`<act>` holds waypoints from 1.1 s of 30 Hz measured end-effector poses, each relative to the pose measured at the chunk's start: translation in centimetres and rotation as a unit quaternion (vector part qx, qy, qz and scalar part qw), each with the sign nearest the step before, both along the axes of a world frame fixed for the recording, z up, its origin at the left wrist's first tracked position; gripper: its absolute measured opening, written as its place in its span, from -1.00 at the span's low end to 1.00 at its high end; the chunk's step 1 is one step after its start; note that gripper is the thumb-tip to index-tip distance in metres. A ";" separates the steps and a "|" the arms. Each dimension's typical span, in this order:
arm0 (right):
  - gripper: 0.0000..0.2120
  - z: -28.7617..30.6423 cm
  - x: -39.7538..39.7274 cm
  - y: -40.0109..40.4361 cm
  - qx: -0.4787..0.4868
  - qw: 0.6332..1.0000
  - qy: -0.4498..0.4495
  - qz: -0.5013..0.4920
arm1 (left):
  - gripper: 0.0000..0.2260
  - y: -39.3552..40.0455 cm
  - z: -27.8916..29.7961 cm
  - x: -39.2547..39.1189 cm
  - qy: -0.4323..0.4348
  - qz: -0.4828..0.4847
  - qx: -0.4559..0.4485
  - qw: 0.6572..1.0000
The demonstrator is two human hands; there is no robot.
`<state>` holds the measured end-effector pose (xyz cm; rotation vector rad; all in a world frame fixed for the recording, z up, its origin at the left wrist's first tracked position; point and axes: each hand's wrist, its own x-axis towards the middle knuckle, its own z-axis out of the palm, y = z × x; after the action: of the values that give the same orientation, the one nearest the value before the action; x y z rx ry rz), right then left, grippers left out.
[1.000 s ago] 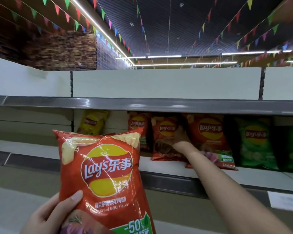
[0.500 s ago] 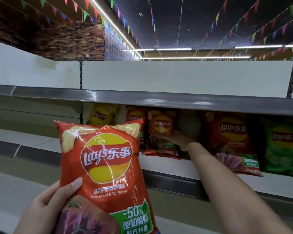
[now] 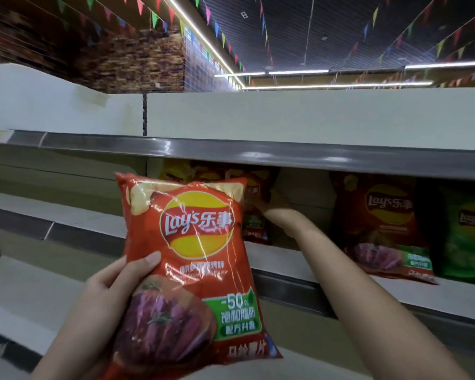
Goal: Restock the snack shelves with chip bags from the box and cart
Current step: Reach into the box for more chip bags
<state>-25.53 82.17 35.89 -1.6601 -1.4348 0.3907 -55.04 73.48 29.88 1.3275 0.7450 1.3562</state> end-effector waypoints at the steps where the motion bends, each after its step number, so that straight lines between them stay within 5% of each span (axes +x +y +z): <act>1: -0.39 0.1 -0.6 -2.0 0.018 1.000 0.020 -0.009 | -0.89 -0.2 0.2 0.6 0.009 -0.024 -0.004 1.000; 5: -0.24 -0.6 -3.8 -11.5 0.020 0.957 0.208 0.202 | -0.91 -1.9 1.5 2.1 -0.015 -0.046 0.006 0.999; 7: -0.22 -0.9 -5.1 -14.8 -0.015 0.935 0.230 0.268 | -0.90 -2.4 2.1 2.9 -0.016 -0.056 0.002 0.998; 10: -0.14 -1.4 -4.8 -16.4 0.001 0.946 0.252 0.207 | -0.72 -2.9 2.8 4.2 0.008 -0.091 -0.001 0.996; 15: -0.63 -0.3 -0.5 -17.3 0.011 0.938 0.339 0.072 | -0.40 -1.5 2.4 4.7 -0.013 -0.116 -0.011 0.993; 18: -0.61 1.4 3.2 -17.3 -0.008 0.948 0.315 -0.042 | -0.15 -0.9 2.4 4.1 -0.023 -0.114 0.003 0.993; 22: -0.58 2.4 4.5 -14.7 -0.032 0.971 0.181 -0.150 | -0.13 -0.7 2.5 3.7 -0.017 -0.114 0.008 0.993; 26: -0.35 2.1 5.7 -10.2 0.034 0.982 0.073 -0.171 | -0.21 -0.8 2.2 3.1 -0.018 -0.097 0.002 0.995; 28: -0.32 1.8 5.9 -8.6 0.045 0.982 0.054 -0.177 | -0.34 -0.6 2.0 2.5 -0.020 -0.097 -0.005 0.995; 31: -0.31 0.9 5.9 -6.6 0.065 0.981 0.037 -0.179 | -0.19 0.4 1.3 1.8 -0.011 -0.084 0.007 0.996; 33: -0.29 0.5 6.0 -5.5 0.086 0.983 0.038 -0.159 | -0.33 0.8 1.2 1.6 -0.012 -0.086 0.006 0.996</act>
<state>-19.56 76.67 36.40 -1.6782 -1.0899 0.1430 -53.43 74.29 31.04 1.3503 0.5931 1.2390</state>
